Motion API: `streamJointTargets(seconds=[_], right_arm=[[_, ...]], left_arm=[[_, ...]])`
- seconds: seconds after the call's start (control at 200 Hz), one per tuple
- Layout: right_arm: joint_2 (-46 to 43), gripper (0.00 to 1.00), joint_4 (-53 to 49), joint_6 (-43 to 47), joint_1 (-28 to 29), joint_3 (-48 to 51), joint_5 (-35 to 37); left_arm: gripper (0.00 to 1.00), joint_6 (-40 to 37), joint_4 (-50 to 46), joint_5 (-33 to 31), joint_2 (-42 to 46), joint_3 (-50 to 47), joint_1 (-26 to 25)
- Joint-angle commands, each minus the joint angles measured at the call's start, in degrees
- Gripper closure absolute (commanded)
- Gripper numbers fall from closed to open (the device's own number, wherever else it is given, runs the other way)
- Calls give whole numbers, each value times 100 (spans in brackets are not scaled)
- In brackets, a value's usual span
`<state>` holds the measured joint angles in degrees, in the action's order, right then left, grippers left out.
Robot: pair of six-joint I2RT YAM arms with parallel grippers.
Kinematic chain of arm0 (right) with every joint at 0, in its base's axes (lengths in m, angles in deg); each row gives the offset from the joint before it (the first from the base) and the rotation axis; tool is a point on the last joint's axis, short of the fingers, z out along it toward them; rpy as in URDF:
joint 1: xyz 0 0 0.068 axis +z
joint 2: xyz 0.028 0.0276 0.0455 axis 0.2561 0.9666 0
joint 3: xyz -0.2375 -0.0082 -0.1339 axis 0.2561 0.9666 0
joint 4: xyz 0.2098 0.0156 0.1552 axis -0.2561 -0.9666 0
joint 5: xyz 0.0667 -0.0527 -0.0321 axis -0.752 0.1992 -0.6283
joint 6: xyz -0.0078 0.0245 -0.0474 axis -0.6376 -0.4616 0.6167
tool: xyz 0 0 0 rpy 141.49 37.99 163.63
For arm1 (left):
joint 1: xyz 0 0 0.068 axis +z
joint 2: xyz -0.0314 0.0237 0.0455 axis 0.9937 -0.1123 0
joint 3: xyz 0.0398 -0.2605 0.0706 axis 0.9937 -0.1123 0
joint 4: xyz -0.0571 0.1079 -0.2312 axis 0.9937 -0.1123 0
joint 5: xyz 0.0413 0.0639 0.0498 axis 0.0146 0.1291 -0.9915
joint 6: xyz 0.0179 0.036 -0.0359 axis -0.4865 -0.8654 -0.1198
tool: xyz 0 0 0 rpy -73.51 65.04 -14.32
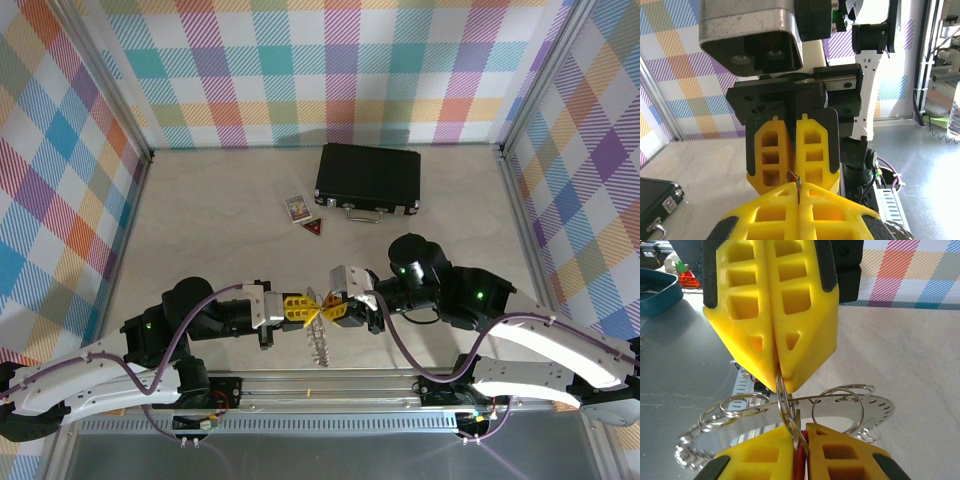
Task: Put the keys on the keyring
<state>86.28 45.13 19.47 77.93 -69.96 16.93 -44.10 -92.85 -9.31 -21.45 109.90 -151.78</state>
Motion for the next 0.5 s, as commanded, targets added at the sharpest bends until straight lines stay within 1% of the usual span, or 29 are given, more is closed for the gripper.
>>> streamJointTargets(seconds=[0.0, 0.12, 0.21, 0.495], right_arm=[[26, 87, 59, -81, 15, 93, 50], [37, 84, 58, -99, 16, 101, 34], [51, 84, 37, -108, 19, 110, 23], [94, 94, -39, -99, 11, 152, 8]], left_arm=[[100, 104, 481, 285, 134, -32, -15], [100, 106, 499, 268, 170, -71, -12], [100, 115, 517, 237, 204, -99, -7], [100, 119, 526, 232, 224, -121, -12]])
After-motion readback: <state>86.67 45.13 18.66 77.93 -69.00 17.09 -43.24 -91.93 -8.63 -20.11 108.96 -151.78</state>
